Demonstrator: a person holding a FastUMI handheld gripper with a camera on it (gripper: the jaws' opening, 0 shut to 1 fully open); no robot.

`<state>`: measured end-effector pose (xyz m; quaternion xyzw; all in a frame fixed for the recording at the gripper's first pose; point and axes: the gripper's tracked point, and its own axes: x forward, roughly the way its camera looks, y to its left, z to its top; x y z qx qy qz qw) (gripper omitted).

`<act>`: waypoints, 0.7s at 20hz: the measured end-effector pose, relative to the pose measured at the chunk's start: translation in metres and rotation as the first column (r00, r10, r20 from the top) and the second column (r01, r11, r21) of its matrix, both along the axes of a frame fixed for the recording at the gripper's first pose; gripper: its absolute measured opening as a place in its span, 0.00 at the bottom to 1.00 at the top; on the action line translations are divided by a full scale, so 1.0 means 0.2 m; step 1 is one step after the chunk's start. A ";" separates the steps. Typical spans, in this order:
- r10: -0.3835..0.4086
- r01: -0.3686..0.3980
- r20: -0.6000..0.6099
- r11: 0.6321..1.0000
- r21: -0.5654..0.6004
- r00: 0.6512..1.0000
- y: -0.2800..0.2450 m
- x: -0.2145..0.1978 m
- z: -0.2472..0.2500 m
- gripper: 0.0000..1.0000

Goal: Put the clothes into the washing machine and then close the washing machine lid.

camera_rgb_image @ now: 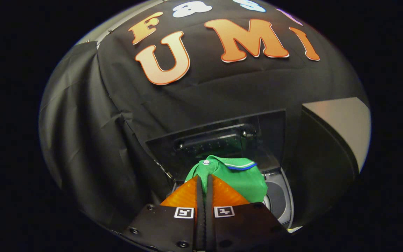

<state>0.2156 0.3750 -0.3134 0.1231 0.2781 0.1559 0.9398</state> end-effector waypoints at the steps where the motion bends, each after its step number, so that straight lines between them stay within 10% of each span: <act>1: -0.003 0.003 -0.019 1.000 0.003 1.000 0.01 -0.01 -0.06 0.08; 14: -0.085 0.065 -0.267 0.994 -0.084 0.960 0.01 0.03 -0.78 0.08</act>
